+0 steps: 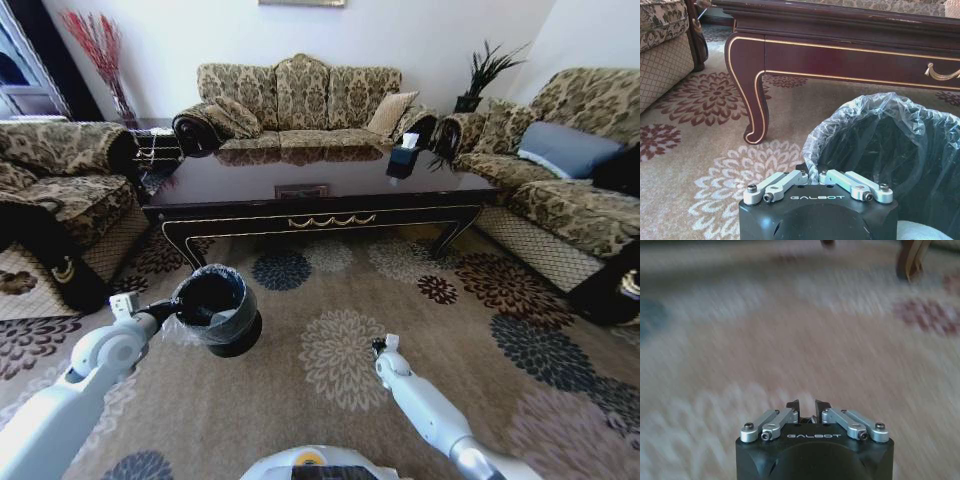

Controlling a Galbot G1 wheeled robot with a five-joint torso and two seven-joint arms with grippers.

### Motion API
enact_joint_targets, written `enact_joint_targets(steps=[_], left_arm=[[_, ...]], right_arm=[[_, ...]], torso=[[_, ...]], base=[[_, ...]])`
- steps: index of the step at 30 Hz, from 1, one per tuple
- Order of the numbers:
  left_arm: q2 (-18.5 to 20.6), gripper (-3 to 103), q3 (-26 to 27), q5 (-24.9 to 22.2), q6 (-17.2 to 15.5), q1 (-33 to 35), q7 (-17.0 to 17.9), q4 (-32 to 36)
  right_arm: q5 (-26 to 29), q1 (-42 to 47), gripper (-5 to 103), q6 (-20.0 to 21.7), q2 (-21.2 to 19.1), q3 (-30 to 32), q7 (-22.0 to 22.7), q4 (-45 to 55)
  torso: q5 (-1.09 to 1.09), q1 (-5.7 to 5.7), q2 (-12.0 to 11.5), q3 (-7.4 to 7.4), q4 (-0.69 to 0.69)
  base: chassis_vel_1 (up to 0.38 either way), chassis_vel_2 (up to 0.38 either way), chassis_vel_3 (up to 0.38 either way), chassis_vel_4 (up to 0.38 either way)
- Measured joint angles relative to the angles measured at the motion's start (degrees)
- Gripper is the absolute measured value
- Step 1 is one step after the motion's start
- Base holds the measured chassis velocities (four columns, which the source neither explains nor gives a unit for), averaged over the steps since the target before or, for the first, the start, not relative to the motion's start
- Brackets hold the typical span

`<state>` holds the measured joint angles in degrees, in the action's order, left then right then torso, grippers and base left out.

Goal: Move to the front of the table and pick up the trash from the floor, then place it into the trash bin.

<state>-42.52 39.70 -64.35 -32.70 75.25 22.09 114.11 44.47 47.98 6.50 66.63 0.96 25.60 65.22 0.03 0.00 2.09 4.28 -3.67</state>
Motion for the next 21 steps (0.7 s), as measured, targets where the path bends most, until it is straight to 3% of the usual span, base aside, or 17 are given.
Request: enact_joint_targets(steps=[7, 9, 12, 15, 21], left_arm=[[-0.31, 4, 0.28, 0.11, 0.0, 0.97, 0.0, 0.61], [-0.46, 4, 0.26, 0.27, 0.0, 1.1, -0.01, 0.68], [-0.82, 4, -0.35, 0.6, -0.01, 0.68, -0.01, 0.68], [-1.0, 4, -0.74, 0.62, -0.05, 0.27, 0.02, 0.68], [-1.73, 4, -2.03, 0.62, -0.23, -1.01, 0.3, 0.62]], right_arm=[[2.22, -0.67, 15, -3.21, -3.14, -0.87, -2.43, 9.89], [4.6, -1.44, 15, -5.86, -4.53, -1.63, -4.98, 13.49], [13.12, -5.14, 15, -12.3, -6.01, -4.85, -9.72, 18.52], [16.58, -7.77, 15, -14.54, -6.27, -6.73, -11.45, 20.73], [25.66, -17.04, 15, -19.42, -6.11, -15.87, -20.33, 26.76]], torso=[[-0.01, 0.0, 0.0, -0.01, -0.01], [-0.03, 0.0, 0.0, -0.01, -0.01], [-0.02, 0.0, 0.0, -0.01, -0.03], [-0.04, 0.0, 0.0, -0.02, -0.01], [-0.04, 0.0, 0.0, -0.01, -0.01]], base=[[0.0, 0.0, 0.0, 0.0], [0.0, 0.0, 0.0, 0.0], [0.0, 0.0, 0.0, 0.0], [0.0, 0.0, 0.0, 0.0], [0.0, 0.0, 0.0, 0.0]])
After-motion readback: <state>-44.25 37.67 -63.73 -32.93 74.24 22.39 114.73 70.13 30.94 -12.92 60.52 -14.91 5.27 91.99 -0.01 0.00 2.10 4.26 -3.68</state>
